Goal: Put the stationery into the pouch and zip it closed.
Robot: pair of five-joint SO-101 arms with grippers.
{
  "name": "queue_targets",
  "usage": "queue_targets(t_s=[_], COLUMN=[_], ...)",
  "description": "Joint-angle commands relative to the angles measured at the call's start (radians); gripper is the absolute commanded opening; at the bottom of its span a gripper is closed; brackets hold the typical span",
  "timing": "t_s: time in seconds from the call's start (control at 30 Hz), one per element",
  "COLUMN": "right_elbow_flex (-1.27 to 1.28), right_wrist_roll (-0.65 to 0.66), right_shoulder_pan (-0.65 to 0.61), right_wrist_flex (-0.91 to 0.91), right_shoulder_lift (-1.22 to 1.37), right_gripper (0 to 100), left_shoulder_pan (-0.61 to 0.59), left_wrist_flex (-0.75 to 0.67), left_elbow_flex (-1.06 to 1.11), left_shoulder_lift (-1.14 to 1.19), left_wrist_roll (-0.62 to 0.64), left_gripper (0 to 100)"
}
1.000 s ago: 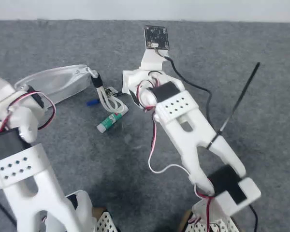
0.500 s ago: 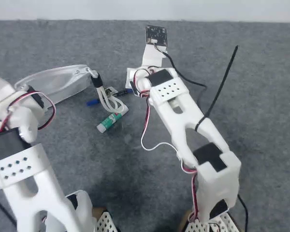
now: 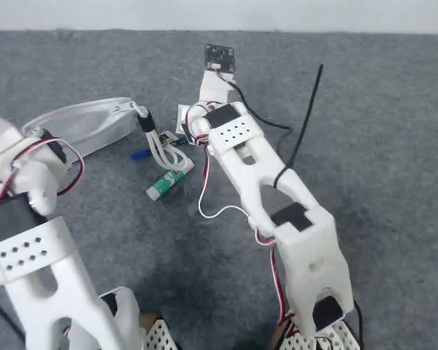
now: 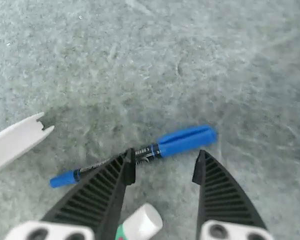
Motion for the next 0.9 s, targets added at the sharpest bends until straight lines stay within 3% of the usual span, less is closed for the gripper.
queue_targets(t_s=[0.0, 0.47, 0.7, 0.87], right_elbow_flex=[-0.166, -0.258, -0.35, -0.41], right_wrist_roll=[-0.048, -0.058, -0.058, -0.064], right_shoulder_pan=[-0.007, -0.007, -0.005, -0.002], right_wrist_flex=[0.005, 0.01, 0.3, 0.337], right_shoulder_lift=[0.065, 0.213, 0.143, 0.122], right_gripper=[18.7, 18.4, 18.7, 18.7], left_shoulder_pan=[-0.009, -0.009, -0.009, -0.009], left_wrist_flex=[-0.032, -0.032, -0.032, -0.032], left_elbow_flex=[-0.008, -0.008, -0.008, -0.008], left_shoulder_lift=[-0.006, -0.006, -0.006, -0.006], left_wrist_roll=[-0.003, -0.003, -0.003, -0.003], left_gripper=[1, 1, 1, 1])
